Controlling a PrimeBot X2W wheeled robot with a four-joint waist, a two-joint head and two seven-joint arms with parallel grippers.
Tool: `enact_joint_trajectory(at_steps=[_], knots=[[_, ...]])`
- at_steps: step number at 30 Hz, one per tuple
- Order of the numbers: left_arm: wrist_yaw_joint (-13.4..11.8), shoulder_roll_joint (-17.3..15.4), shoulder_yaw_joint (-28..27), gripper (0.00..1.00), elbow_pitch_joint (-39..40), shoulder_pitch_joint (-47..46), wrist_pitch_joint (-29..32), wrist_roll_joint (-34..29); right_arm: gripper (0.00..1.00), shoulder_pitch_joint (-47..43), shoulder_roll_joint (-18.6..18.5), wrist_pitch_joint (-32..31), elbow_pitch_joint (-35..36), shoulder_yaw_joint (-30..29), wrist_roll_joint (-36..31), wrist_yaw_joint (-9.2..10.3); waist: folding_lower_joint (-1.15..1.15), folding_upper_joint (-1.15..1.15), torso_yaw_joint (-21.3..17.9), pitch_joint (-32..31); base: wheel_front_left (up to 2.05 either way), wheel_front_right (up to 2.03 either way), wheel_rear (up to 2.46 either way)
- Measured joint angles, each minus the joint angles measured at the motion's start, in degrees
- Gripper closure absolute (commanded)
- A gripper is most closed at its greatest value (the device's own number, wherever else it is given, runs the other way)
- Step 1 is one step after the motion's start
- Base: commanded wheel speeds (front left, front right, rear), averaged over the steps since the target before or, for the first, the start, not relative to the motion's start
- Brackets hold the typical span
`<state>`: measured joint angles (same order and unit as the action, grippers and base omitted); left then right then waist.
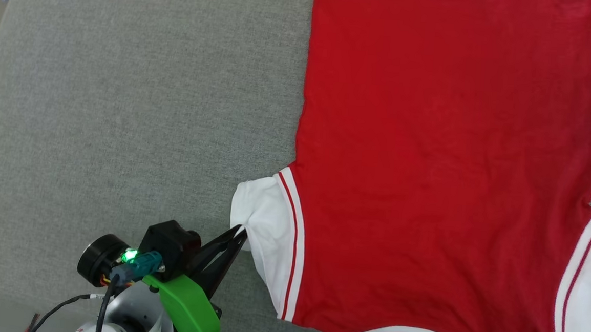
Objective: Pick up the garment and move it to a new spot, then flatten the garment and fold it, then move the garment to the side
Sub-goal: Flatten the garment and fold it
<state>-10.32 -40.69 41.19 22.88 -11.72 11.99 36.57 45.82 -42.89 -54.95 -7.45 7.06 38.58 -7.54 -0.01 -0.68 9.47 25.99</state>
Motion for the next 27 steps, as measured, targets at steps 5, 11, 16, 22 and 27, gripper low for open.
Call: enact_joint_trajectory(at_steps=[5,11,16,22,27], knots=[[0.0,1.3,0.6,1.00,1.5,-1.5,0.4,-1.3,0.00,7.6,2.5,-5.9,-6.8,-2.9,-5.0,0.00,0.00,0.00,3.4,4.3,0.00,0.00,0.00],[0.6,3.5,1.4,1.00,1.3,-2.7,-0.4,-1.3,0.00,13.5,3.8,-8.5,-11.8,-6.5,-9.8,0.00,0.00,0.00,8.3,8.3,0.00,0.00,0.00],[1.1,5.2,1.8,1.00,-0.1,-2.8,-2.0,-1.3,0.00,16.0,4.4,-8.9,-14.0,-8.5,-13.1,0.00,0.00,0.00,11.6,10.8,0.00,0.00,0.00],[1.6,6.2,2.3,1.00,-1.7,-2.9,-3.2,-1.3,0.00,16.8,4.4,-10.2,-14.5,-8.9,-15.5,0.01,0.00,0.00,14.0,13.4,0.00,0.00,0.00],[1.8,6.5,2.2,1.00,-2.0,-3.7,-3.5,-1.3,1.00,16.5,3.9,-11.4,-14.1,-9.8,-15.8,0.02,0.00,0.00,14.8,14.1,0.00,0.00,0.00]])
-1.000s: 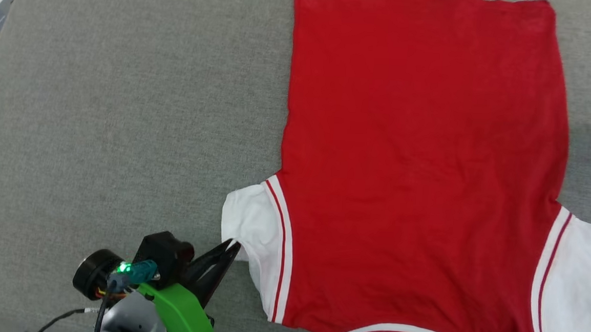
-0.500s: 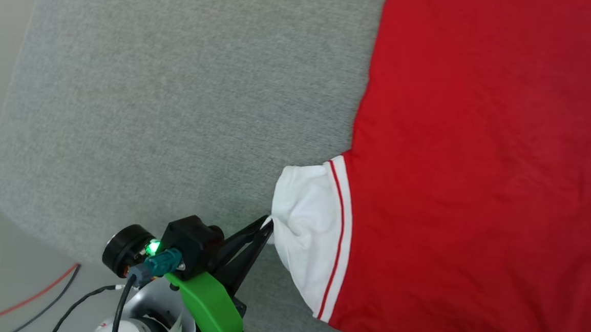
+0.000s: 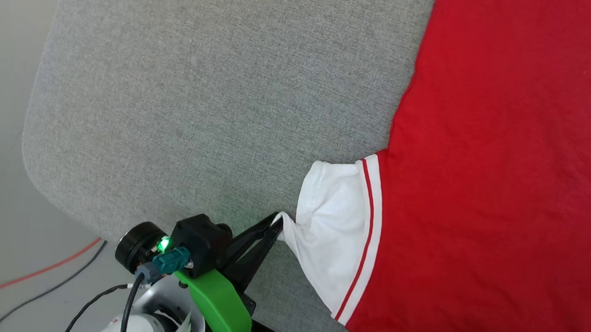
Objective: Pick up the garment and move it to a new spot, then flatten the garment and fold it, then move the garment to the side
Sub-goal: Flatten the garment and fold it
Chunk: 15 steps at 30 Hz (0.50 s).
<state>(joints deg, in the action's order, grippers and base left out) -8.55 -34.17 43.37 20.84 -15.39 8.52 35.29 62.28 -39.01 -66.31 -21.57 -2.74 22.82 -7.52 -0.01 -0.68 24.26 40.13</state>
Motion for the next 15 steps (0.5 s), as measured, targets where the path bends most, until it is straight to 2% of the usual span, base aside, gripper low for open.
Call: enact_joint_trajectory(at_steps=[9,15], knots=[[0.0,-0.3,-0.1,1.00,-0.3,0.0,0.1,-0.1,1.00,-3.5,0.7,2.2,0.6,-0.1,-0.1,-0.01,0.00,0.00,-0.8,-1.8,0.00,0.00,0.00],[-1.4,-1.1,-0.6,1.00,-0.2,0.0,0.5,-0.1,1.00,-9.4,1.3,5.4,-0.1,2.3,0.1,-0.01,0.01,0.00,-2.1,-5.6,0.00,0.00,0.00]])
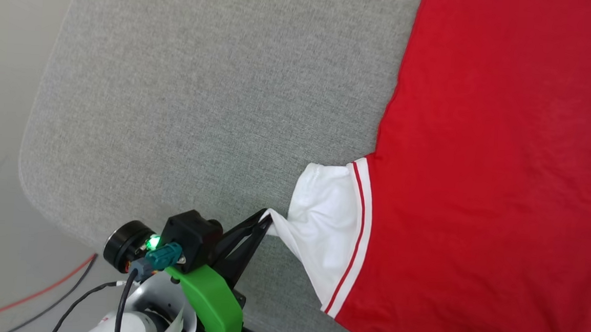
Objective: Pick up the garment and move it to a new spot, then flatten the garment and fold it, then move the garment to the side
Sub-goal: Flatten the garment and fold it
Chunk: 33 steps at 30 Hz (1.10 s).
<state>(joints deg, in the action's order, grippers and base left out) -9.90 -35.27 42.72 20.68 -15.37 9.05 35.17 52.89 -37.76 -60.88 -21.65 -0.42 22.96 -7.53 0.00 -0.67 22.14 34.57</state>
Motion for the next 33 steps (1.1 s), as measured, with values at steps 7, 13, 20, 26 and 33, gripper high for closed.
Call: enact_joint_trajectory(at_steps=[7,13,20,26,33], knots=[[-1.4,-1.8,-0.4,1.00,-0.4,2.3,0.9,0.8,1.00,-9.7,0.2,2.4,-0.2,2.3,2.9,0.00,0.00,0.00,-2.7,-6.2,0.00,0.00,0.00],[-1.7,-2.7,-0.5,1.00,-2.3,4.6,0.8,2.6,1.00,-18.8,0.2,4.2,0.5,2.5,5.2,0.00,0.00,0.00,-5.8,-11.9,0.00,0.00,0.00],[-2.0,-2.8,-0.5,1.00,-4.8,7.2,0.0,3.8,1.00,-28.7,0.8,4.7,4.0,1.6,7.1,0.00,0.01,0.00,-9.7,-18.2,0.00,0.00,0.00],[-2.5,-3.0,-0.5,1.00,-5.6,8.6,-0.5,4.2,1.00,-35.4,0.6,5.3,10.9,-0.6,7.5,0.00,0.01,0.00,-12.9,-22.6,0.00,0.00,0.00],[-3.4,-1.6,-1.4,1.00,-7.6,8.9,-2.7,5.9,1.00,-45.6,4.3,5.2,18.7,-5.6,7.4,0.00,0.01,0.00,-16.0,-26.7,0.00,0.00,0.00]])
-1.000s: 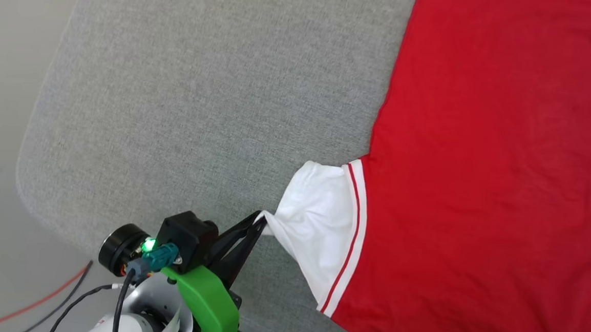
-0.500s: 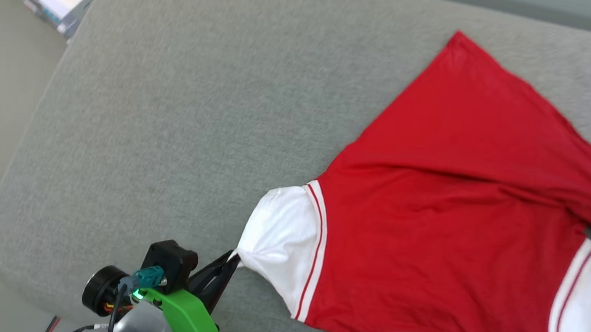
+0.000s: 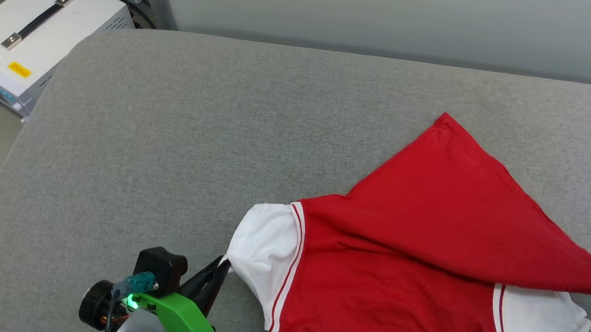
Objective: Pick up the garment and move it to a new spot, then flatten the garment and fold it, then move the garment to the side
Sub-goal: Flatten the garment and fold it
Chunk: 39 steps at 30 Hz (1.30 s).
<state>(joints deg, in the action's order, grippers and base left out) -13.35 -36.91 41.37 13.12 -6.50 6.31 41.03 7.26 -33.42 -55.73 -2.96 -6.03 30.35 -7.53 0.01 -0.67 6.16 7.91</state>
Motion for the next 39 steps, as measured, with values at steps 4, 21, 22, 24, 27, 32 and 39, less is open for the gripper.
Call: enact_joint_trajectory(at_steps=[4,21,22,24,27,32,39], knots=[[0.0,1.5,0.0,1.00,-1.5,0.0,-1.0,0.5,1.00,-5.6,3.7,-0.1,3.4,-2.6,-0.5,0.00,0.00,0.00,-1.3,-1.4,0.00,0.00,0.00],[1.0,2.8,0.1,1.00,-4.6,-0.1,-2.7,0.9,0.00,-13.4,9.2,3.6,7.1,-3.9,0.4,0.00,0.00,0.00,-1.8,-2.4,0.00,0.00,0.00],[1.0,2.8,0.0,1.00,-4.6,-0.1,-2.7,0.9,0.00,-12.4,9.2,3.5,7.9,-3.9,1.5,0.00,0.00,0.00,-1.7,-2.3,0.00,0.00,0.00],[1.1,2.8,0.0,1.00,-4.4,-0.2,-2.8,1.0,0.00,-10.1,9.2,3.1,9.6,-3.8,3.6,0.00,0.00,0.00,-1.4,-1.9,0.00,0.00,0.00],[1.5,2.8,0.0,1.00,-4.2,-0.6,-2.8,1.1,0.00,-5.5,9.0,1.6,12.6,-3.2,5.3,0.00,0.00,0.00,-0.9,-1.0,0.00,0.00,0.00],[2.1,3.0,0.0,1.00,-2.9,-1.8,-3.8,0.9,0.00,3.0,7.3,-1.3,13.8,-1.5,5.5,0.00,0.00,0.00,0.4,1.6,0.00,0.00,0.00],[3.6,4.9,0.4,1.00,-2.1,-4.8,-4.8,0.4,0.00,14.0,6.5,-5.4,7.5,0.6,3.6,0.00,-0.01,0.00,3.4,6.7,0.00,0.00,0.00]])
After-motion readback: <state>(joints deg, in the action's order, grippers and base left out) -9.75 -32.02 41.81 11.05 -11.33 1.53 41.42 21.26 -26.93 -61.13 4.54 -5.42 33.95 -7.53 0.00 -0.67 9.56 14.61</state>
